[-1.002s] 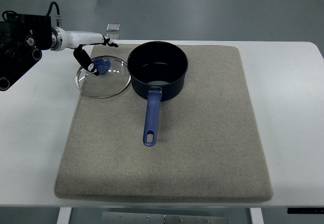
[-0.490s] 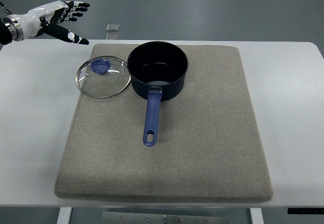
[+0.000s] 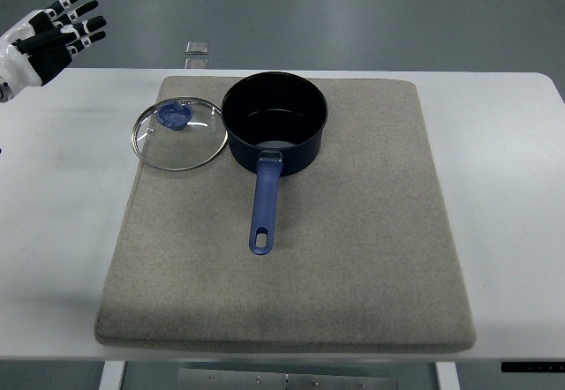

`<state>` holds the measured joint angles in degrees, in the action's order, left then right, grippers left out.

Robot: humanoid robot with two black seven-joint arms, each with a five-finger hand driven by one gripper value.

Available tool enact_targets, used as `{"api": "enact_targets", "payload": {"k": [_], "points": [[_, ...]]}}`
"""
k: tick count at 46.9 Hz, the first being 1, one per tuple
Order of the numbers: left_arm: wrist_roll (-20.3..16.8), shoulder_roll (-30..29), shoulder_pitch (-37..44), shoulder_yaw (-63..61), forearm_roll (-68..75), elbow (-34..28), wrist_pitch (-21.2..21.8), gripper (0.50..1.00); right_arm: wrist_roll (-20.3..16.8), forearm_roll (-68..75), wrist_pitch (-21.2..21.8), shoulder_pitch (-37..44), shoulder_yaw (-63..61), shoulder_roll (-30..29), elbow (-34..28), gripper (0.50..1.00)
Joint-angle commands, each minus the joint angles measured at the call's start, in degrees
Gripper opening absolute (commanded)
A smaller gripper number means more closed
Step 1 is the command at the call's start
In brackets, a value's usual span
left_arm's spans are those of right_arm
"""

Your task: Open pot lid and place left with left hand

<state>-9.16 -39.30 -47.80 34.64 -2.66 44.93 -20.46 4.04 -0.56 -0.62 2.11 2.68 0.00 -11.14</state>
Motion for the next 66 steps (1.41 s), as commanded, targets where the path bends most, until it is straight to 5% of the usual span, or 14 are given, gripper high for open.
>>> {"api": "enact_targets", "payload": {"k": [1,16,66], "points": [[0.02,0.01,0.25,-0.01,-1.91,-0.11,-2.38,0.992,0.00,0.03,0.00,0.00,0.04,0.00,0.06,0.917],[0.55,0.19,0.34,-0.10,-6.74,-4.59,-14.42,0.992,0.00,0.03,0.00,0.00,-0.05,0.00,0.06,0.917],[1.34,1.24,-0.02,-0.19,-9.64,-7.49,-14.54,0.992,0.00,0.03,0.00,0.00,-0.22,0.00,-0.03,0.917]]}}
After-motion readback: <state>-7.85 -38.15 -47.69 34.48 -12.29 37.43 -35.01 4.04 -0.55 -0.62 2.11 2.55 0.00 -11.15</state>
